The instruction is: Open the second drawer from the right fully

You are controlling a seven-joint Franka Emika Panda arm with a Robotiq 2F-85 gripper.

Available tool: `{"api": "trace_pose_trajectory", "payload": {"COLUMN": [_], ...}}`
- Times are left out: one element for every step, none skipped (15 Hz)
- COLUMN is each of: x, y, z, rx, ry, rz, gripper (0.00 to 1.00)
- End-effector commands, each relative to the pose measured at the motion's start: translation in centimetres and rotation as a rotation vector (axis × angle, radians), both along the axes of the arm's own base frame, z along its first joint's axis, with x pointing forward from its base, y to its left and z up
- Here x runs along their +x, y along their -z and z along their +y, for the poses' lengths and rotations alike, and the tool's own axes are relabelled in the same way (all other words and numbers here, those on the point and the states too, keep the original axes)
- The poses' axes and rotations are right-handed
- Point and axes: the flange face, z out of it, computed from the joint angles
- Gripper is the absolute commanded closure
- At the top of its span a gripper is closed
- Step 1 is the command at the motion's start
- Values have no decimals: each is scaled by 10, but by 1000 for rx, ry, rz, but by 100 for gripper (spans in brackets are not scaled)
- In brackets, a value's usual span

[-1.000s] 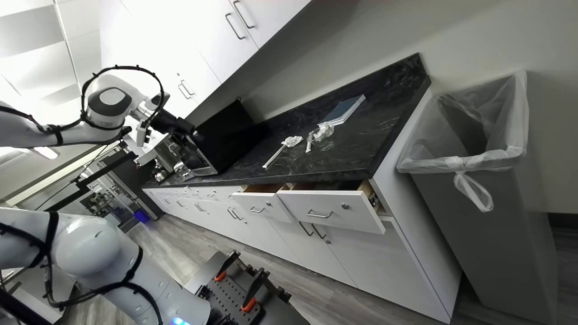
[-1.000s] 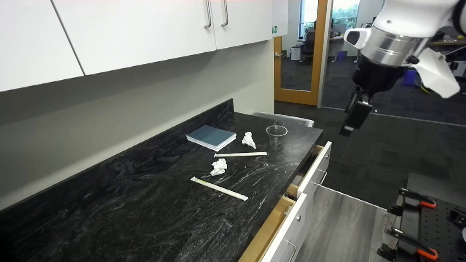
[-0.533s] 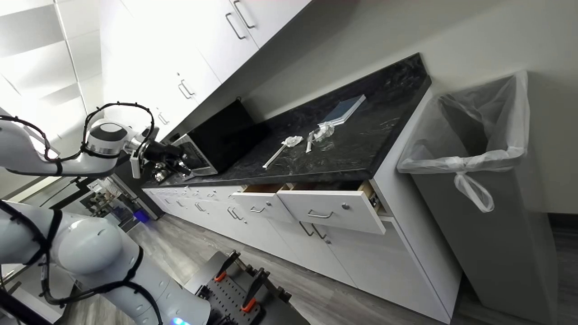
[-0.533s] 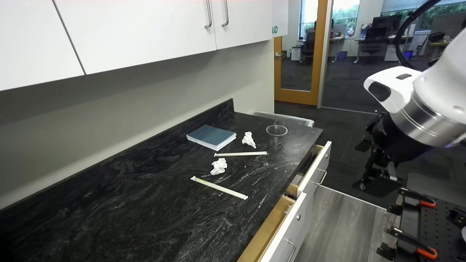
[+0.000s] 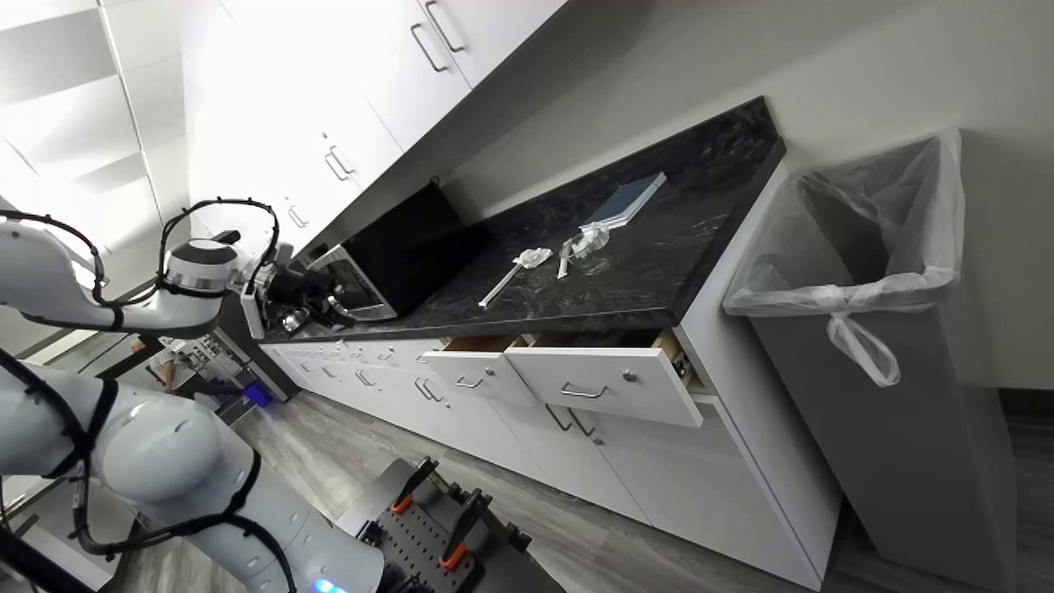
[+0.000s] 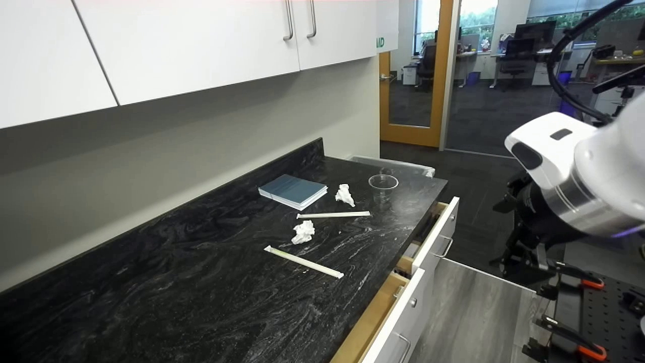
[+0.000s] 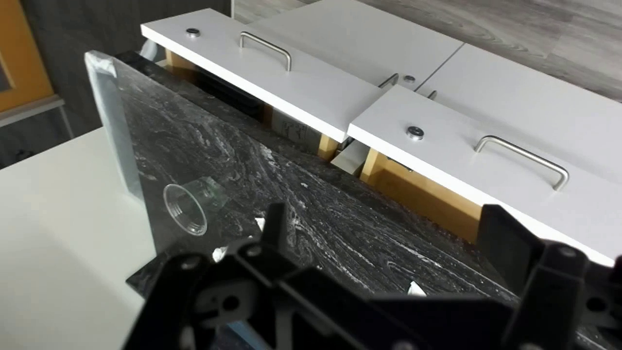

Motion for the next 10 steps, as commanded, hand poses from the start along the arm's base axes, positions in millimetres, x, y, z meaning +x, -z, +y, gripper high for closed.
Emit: {"api": "trace_pose_trajectory", "payload": {"x": [-14,-20,-26,-30,-34,-36,-37,-36,-35,-34], "y": [49,63,79,91,103,112,122,129,138,143], "z": [32,38,42,44,44,43,39,34,28,24], "rx": [-139,-171,-195,-218,-245,-276,-304,-337,-361,-385], "ry": [-37,-51,-62,-71,-81,-92,-103,-110,-125,-134], "rz": [-33,-50,-66,-79,-109,-142,-165,-184,-183,-170], "gripper": [0,0,0,0,0,0,0,0,0,0]}}
